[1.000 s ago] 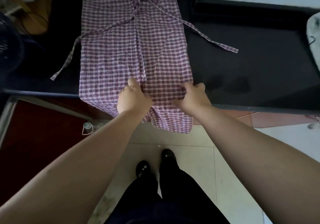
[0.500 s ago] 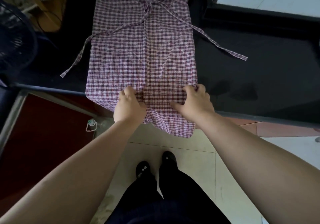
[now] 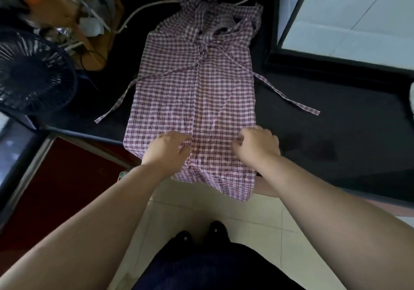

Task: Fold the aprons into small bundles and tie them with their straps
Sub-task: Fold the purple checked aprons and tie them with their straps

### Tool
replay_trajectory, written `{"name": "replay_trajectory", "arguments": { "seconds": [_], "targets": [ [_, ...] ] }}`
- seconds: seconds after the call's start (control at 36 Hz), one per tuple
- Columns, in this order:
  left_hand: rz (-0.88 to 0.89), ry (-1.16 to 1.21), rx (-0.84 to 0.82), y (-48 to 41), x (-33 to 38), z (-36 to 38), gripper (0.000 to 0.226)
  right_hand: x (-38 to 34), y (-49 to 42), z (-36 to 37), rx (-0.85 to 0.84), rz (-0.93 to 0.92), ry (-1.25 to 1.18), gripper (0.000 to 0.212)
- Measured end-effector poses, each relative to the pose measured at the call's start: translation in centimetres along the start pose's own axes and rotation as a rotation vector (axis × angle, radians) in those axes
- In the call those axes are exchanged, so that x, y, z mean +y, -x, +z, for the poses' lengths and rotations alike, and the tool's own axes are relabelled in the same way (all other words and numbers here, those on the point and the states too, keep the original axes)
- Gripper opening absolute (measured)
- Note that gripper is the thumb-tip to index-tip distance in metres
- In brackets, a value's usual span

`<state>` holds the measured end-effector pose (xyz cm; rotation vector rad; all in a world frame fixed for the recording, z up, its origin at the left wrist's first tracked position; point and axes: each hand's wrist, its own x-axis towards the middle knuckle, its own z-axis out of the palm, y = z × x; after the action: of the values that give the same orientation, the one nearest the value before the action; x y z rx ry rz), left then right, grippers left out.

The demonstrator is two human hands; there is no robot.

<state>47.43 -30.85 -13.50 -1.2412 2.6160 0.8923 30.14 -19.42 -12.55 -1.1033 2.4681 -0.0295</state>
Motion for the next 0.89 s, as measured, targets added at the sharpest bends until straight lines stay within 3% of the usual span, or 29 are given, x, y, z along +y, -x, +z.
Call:
{"name": "replay_trajectory", "arguments": {
  "seconds": [0.14,0.36,0.53,0.81,0.89],
  "targets": [
    [-0.082,0.016,0.060,-1.3,-0.4,-1.6,0.035,-1.0,-2.4,-2.4,0.030,-0.061,-0.067,0.032],
    [-0.139,0.052,0.093,-6.4,-2.4,-5.9,0.038,-4.4,-7.6,-3.5,-0.101,-0.109,-0.162,0.048],
    [-0.097,0.072,0.008,-12.0,-3.6,-8.4,0.043,-6.8,-11.8,-3.2,-0.163,-0.008,-0.178,0.063],
    [-0.032,-0.100,-0.131,-20.4,-3.5,-9.4,0.056,-8.9,-18.6,-5.0,-0.052,0.125,-0.344,0.042],
    [-0.009,-0.158,-0.168,-21.8,-2.7,-9.3,0.031,-9.5,-20.8,-5.4,-0.024,0.177,-0.489,0.034]
  ]
}}
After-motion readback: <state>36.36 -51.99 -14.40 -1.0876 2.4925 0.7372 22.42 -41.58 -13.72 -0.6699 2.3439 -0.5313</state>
